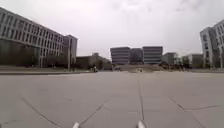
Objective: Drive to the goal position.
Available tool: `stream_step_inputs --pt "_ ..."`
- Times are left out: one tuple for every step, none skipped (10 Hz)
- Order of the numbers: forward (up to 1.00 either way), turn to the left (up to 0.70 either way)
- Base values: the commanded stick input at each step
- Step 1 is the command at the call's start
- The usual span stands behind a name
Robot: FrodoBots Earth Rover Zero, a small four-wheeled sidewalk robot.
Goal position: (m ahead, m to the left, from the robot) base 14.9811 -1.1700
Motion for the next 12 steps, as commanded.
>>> stream_step_inputs --pt "0.85 0.00" --pt "0.85 0.00" --pt "0.85 0.00" --pt "0.85 0.00" --pt "0.85 0.00" --pt "0.85 0.00" --pt "0.85 0.00" --pt "0.85 0.00" --pt "0.85 0.00" --pt "0.85 0.00" --pt "0.85 0.00" --pt "0.85 0.00"
